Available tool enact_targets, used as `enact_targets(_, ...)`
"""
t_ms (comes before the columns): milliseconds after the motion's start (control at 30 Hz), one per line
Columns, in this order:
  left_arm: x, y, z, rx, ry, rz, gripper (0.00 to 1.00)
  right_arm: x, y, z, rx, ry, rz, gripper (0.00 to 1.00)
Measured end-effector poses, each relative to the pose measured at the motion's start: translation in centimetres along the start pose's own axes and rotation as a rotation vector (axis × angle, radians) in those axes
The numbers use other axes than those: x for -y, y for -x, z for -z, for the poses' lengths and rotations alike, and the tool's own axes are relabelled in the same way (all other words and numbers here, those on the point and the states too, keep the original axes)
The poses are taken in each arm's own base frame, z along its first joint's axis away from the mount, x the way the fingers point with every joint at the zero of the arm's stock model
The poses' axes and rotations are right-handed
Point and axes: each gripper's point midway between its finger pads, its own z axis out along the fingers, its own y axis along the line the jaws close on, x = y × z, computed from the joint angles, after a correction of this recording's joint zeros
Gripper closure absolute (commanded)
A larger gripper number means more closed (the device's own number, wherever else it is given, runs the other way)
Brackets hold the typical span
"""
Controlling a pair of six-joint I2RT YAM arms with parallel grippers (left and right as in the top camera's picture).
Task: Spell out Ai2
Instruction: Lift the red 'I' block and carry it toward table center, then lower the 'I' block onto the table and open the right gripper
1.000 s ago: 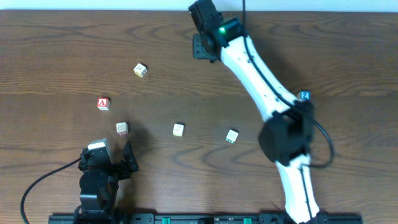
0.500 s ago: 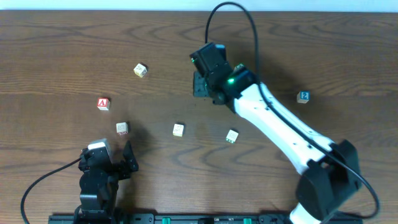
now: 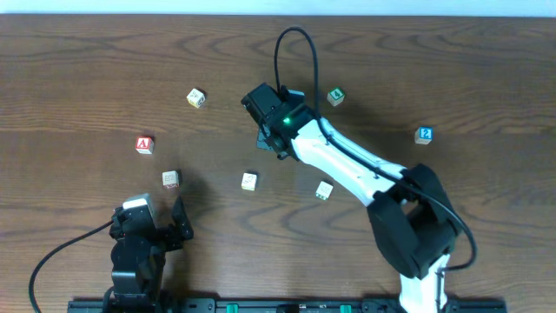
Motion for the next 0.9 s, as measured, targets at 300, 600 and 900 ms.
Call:
enact_targets(300, 0.0, 0.0, 0.0, 0.000, 0.000, 0.000, 0.05, 0.2, 0.0, -0.6, 0.002, -0.011, -0.019, 0.99)
enact_targets(600, 0.0, 0.0, 0.0, 0.000, 0.000, 0.000, 0.05, 1.3, 1.0, -1.0, -0.021, -0.003, -0.001, 0.99)
enact_targets(900, 0.0, 0.0, 0.0, 0.000, 0.000, 0.000, 0.05, 1.3, 0.9, -1.1, -0.029, 0.002, 0.086, 0.99)
